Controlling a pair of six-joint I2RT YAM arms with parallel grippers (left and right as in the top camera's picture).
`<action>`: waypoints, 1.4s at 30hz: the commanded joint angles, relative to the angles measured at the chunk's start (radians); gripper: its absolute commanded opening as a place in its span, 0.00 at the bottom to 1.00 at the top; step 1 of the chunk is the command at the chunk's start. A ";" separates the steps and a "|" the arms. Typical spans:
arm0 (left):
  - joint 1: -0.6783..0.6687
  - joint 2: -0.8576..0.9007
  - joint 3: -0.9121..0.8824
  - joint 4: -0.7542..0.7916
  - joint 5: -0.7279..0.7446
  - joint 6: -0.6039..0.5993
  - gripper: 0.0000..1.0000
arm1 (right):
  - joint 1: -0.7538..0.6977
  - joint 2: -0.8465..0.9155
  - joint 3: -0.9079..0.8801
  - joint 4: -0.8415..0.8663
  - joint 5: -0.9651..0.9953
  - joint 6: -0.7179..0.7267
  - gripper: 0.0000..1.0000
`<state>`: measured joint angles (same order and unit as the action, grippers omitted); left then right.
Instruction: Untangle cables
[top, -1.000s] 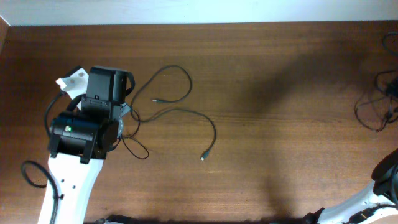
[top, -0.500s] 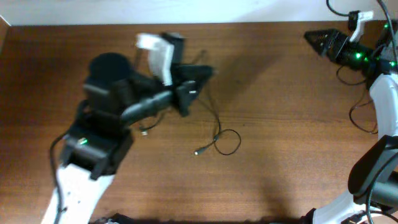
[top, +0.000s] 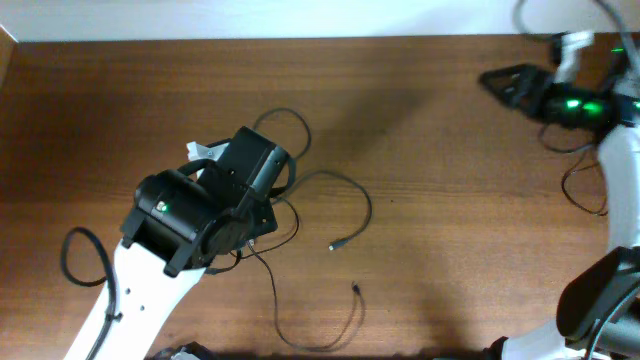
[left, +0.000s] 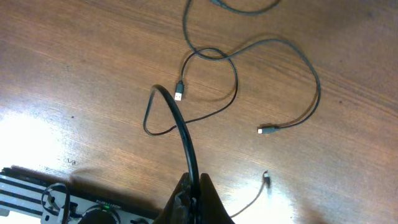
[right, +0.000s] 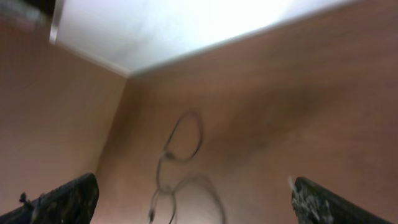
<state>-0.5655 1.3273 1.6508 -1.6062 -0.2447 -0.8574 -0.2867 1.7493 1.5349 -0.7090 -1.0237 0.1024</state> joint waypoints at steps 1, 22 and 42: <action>-0.003 -0.106 0.007 0.005 -0.088 -0.025 0.00 | 0.162 -0.006 0.001 -0.150 -0.011 -0.047 0.98; -0.003 -0.306 0.003 0.011 -0.020 -0.024 0.00 | 0.983 0.552 -0.003 0.204 1.100 0.875 0.51; -0.003 -0.308 -0.003 -0.082 -0.070 0.148 0.00 | 0.470 0.009 0.623 -0.513 1.324 0.293 0.04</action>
<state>-0.5674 1.0229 1.6501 -1.6863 -0.2817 -0.7952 0.2157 1.7321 2.1612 -1.2102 0.2573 0.4107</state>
